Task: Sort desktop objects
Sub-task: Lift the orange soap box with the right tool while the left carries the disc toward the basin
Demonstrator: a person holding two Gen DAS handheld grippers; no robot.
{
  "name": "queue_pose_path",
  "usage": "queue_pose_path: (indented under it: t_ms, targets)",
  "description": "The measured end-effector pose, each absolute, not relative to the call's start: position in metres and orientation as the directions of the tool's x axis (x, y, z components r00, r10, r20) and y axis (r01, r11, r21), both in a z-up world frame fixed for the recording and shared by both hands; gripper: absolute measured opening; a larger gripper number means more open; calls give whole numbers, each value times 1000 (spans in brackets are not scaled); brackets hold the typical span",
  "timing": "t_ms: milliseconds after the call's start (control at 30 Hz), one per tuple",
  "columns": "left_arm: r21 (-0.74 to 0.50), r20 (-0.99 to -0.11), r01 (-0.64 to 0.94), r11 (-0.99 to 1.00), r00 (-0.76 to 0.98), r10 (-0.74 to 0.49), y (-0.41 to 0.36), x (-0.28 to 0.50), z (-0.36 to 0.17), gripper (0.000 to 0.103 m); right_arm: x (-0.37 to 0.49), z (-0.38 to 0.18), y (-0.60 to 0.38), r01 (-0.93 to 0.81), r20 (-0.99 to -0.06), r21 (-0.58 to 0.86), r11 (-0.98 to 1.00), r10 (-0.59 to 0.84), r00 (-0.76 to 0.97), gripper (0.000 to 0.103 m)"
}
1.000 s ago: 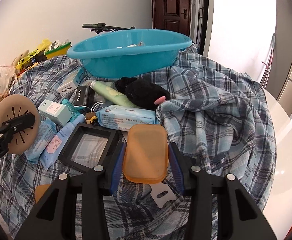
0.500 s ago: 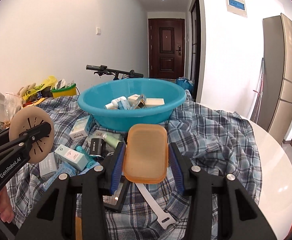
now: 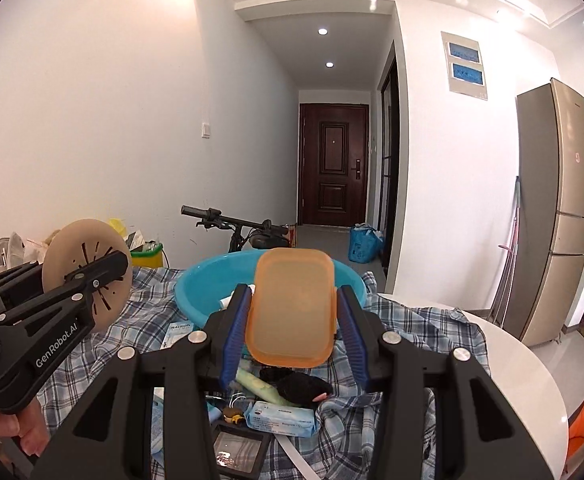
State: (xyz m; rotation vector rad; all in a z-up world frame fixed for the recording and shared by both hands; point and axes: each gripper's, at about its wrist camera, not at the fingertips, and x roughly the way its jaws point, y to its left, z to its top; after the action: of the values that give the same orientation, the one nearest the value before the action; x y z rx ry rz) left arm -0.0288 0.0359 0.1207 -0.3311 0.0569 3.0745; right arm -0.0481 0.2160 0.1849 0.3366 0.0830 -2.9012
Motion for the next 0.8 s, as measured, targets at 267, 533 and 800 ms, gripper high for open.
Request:
queue_pose_path:
  t_ms: [267,533,800]
  targets:
    - [34,-186,-66,-997,-981,59,39,-16,141,17,-39,199,216,217,-200,-28,-976,-207,-958,42]
    - [31,-176,-75,-997,-982,69,41,-5,150,17,-28,207,219,217,-178,-29,-976,-209,-962,42]
    - [30,-164,-77,-997,-984,72,42,-1,158,17,-24,213,221,220,-158,-26,-975,-214,-964,42]
